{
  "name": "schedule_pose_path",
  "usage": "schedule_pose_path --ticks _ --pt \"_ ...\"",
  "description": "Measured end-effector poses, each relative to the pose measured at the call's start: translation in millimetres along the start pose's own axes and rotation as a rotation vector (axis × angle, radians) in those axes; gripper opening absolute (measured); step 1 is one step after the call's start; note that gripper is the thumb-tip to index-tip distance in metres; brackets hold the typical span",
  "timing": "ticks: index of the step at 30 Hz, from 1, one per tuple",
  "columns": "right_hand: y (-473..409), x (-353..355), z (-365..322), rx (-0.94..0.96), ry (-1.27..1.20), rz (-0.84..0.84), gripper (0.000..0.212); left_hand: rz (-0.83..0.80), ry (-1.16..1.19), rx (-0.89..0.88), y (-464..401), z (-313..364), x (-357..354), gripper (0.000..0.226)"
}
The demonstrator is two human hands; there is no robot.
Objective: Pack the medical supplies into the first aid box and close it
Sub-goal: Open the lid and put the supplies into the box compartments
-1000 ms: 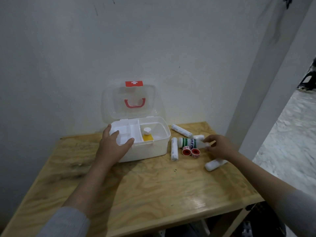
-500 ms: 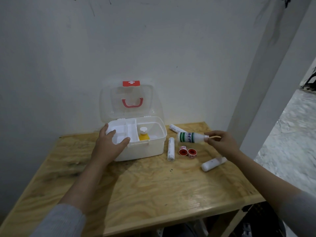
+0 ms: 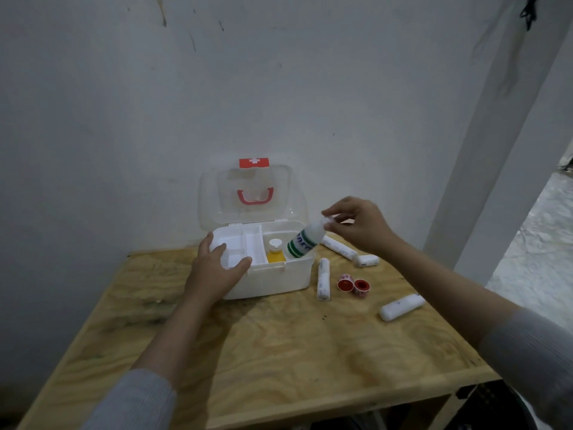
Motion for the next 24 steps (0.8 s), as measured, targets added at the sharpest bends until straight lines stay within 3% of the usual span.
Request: schedule_pose_path --ticks 8,21,24 --pt "-16.1 -52.2 -8.7 0.06 0.177 -0.274 0.021 -0.001 0.005 -0.005 0.0 -1.8 0.5 0.079" --pt "26.4 -23.0 6.6 -0.014 0.163 -0.198 0.023 -0.001 0.001 -0.01 -2.8 -4.0 -1.2 0.079" --pt "57.7 -2.5 29.9 -0.084 0.266 -0.26 0.022 -0.002 -0.009 -0.008 -2.5 -2.7 -0.6 0.078"
Point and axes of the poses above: each hand's wrist, its own y-axis away from the middle knuckle, its own x-axis out of the back of the hand, z = x × y, the point moved 2 cm from there along -y, towards the middle knuckle, and after that the axes turned 3 degrees about -z, right-handed, at the moved point
